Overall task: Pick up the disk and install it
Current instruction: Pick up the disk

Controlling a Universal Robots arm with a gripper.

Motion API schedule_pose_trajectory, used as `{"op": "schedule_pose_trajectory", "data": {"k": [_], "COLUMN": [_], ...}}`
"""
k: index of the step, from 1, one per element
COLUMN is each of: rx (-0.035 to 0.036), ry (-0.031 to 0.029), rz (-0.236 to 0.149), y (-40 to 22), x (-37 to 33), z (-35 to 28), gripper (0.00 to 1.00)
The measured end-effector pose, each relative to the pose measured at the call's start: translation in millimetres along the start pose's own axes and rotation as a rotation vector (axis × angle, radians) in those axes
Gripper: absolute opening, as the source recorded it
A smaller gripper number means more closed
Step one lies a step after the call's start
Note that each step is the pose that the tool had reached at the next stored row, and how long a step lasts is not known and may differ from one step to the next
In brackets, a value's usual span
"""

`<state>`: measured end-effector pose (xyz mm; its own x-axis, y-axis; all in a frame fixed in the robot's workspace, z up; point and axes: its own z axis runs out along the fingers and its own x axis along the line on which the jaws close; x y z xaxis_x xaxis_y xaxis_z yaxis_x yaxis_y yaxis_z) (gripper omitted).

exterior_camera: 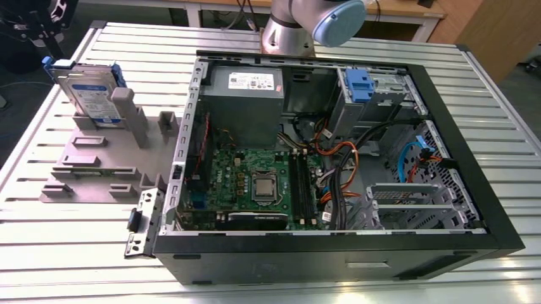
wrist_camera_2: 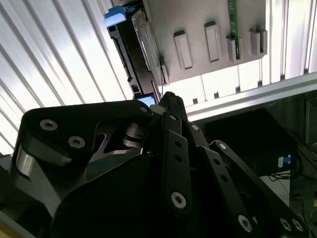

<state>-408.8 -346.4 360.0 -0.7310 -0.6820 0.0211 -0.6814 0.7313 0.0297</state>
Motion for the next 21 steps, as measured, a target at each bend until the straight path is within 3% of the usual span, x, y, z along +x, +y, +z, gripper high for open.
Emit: {"op": "schedule_pose_trajectory", "data": {"k": [21], "rx": [0.0021], "ry": [0.0027], "rz": [-0.1], "y": [0.0], "x": [0.0], "z": [0.0], "gripper": [0.11]}}
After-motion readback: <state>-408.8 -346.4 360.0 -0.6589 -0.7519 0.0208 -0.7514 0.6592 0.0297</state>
